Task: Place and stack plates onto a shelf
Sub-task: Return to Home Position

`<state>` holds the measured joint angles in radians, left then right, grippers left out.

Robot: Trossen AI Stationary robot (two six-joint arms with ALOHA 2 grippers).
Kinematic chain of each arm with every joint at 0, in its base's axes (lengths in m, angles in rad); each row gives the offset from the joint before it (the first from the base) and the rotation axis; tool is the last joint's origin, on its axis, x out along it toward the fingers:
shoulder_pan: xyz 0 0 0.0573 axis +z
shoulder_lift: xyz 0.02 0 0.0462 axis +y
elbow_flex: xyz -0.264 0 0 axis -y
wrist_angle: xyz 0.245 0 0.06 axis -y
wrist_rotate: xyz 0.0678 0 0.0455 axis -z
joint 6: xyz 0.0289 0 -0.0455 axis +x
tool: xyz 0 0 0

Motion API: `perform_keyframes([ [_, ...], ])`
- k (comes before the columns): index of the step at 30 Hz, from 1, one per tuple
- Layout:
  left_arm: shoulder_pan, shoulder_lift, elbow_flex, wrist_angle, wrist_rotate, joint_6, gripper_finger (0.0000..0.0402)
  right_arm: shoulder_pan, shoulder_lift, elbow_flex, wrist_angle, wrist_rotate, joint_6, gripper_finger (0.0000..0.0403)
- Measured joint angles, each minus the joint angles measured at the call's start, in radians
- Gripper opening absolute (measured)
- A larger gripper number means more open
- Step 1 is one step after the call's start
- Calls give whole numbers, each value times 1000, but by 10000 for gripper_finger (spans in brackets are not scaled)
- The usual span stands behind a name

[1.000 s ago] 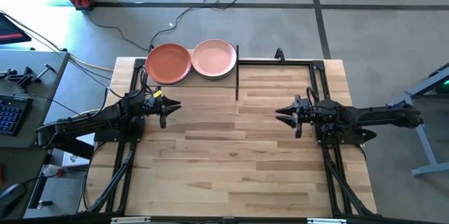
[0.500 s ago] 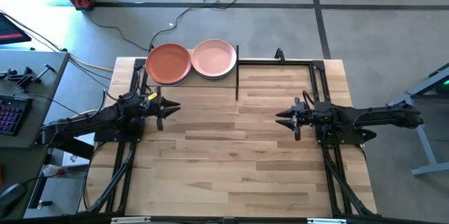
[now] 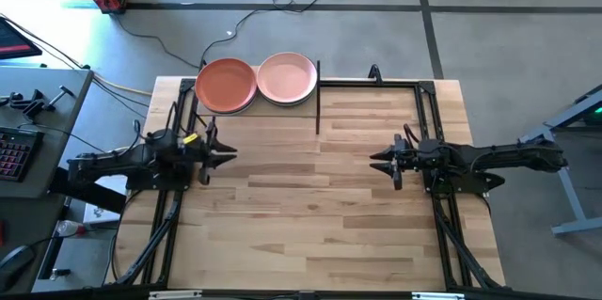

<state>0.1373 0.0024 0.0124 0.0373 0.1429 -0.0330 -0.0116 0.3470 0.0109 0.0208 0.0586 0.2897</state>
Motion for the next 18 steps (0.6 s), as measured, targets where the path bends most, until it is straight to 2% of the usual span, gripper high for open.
perform_keyframes([
  [9,-62,1,1,9,0,0,66,0,-19,0,-3,0,-2,124],
  [18,-67,1,1,9,0,0,66,-10,-300,0,-2,0,-2,124],
])
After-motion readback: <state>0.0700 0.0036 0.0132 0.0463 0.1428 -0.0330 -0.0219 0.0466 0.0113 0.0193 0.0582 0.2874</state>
